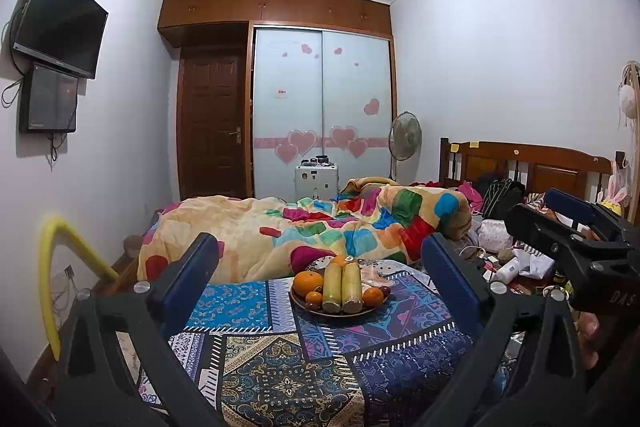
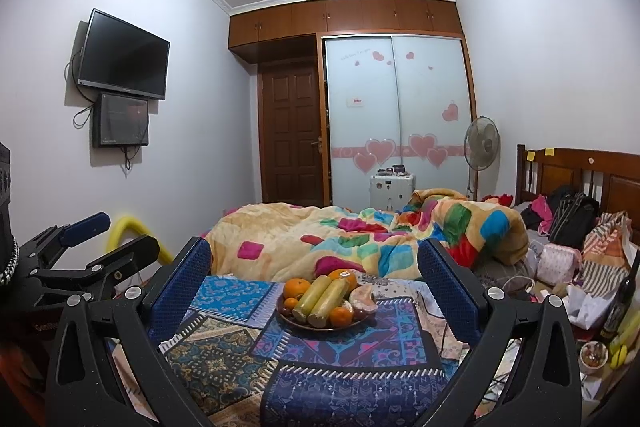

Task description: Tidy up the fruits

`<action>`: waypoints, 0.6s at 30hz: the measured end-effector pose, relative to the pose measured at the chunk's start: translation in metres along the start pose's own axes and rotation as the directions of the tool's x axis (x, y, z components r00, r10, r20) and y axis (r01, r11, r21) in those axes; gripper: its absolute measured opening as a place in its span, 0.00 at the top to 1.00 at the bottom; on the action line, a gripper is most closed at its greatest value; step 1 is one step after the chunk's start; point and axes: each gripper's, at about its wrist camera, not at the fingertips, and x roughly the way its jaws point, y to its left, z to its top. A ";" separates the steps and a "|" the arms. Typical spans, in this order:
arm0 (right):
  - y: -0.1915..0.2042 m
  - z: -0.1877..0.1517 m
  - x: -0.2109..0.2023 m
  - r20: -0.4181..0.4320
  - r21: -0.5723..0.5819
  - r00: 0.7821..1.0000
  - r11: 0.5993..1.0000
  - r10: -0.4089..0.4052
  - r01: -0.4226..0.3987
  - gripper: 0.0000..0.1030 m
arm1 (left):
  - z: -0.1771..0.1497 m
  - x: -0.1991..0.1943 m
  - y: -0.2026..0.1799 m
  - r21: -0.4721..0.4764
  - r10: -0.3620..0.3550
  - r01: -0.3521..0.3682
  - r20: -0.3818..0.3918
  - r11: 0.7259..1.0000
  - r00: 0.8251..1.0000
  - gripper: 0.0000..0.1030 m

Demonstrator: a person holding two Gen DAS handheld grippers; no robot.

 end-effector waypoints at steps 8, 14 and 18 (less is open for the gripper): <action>0.002 0.000 0.000 0.003 -0.001 1.000 1.000 -0.004 0.004 0.00 | 0.001 0.005 0.007 -0.022 -0.026 0.026 -0.020 0.999 0.999 0.00; 0.001 0.001 -0.001 0.002 -0.004 1.000 1.000 -0.005 0.005 0.00 | 0.000 0.006 0.007 -0.026 -0.033 0.033 -0.024 0.999 0.999 0.00; 0.000 0.003 -0.001 0.001 -0.004 1.000 1.000 -0.009 0.009 0.00 | -0.002 0.007 0.008 -0.024 -0.033 0.032 -0.026 0.999 0.999 0.00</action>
